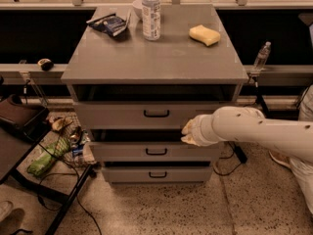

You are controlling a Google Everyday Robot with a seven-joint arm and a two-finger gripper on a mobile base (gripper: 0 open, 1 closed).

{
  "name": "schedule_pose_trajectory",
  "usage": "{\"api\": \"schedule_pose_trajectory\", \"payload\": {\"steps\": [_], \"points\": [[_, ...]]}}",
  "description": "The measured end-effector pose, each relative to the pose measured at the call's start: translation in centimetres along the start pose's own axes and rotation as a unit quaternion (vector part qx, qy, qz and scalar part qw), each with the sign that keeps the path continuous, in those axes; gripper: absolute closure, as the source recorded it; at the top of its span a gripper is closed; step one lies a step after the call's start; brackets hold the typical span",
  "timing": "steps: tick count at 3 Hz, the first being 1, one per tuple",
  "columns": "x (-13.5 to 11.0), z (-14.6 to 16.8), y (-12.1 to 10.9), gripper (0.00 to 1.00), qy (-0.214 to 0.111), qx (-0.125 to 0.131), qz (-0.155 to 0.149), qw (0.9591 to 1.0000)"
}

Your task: Close top drawer

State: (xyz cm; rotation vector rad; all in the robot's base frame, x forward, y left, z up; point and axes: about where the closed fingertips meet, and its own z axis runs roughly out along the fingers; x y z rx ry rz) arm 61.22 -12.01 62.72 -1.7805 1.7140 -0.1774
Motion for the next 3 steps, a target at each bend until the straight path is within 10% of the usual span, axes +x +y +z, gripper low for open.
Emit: {"api": "schedule_pose_trajectory", "payload": {"steps": [1, 2, 3], "points": [[1.8, -4.7, 4.7, 0.89, 0.085, -0.068, -0.032, 0.9935], [1.4, -11.0, 3.4, 1.00, 0.156, -0.069, -0.054, 0.9838], [2.3, -22.2, -4.9, 1.00, 0.225, 0.004, -0.013, 0.9742]]}}
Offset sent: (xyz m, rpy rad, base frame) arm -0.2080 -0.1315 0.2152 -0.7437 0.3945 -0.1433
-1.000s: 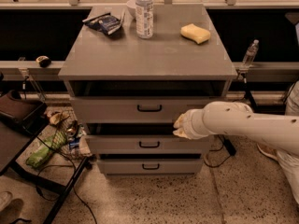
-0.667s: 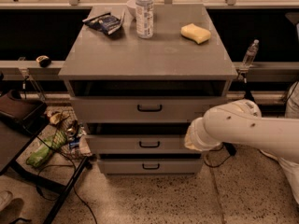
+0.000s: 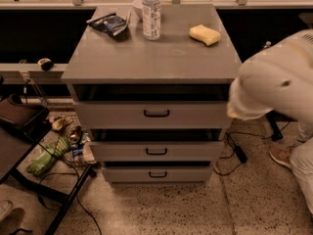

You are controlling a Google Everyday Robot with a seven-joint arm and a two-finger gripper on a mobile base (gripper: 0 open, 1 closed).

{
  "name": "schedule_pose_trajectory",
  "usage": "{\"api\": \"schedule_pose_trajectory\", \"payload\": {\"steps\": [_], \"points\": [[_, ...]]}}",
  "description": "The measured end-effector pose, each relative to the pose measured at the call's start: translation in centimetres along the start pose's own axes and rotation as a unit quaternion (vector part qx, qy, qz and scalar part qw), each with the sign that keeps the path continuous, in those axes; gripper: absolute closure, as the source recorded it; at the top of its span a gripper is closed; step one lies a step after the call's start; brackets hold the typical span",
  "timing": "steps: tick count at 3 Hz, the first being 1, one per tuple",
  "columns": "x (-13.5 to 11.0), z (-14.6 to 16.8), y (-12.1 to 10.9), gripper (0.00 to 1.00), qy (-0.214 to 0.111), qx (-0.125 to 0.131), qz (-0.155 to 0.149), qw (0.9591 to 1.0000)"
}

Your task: Close top drawer

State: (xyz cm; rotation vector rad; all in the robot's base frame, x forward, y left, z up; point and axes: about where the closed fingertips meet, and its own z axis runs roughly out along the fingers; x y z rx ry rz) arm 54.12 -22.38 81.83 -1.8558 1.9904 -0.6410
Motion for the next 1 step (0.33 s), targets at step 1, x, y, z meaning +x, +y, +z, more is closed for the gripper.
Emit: {"api": "schedule_pose_trajectory", "payload": {"steps": [1], "points": [[8.48, -5.43, -0.77, 1.00, 0.070, -0.001, 0.118, 0.9906]]}}
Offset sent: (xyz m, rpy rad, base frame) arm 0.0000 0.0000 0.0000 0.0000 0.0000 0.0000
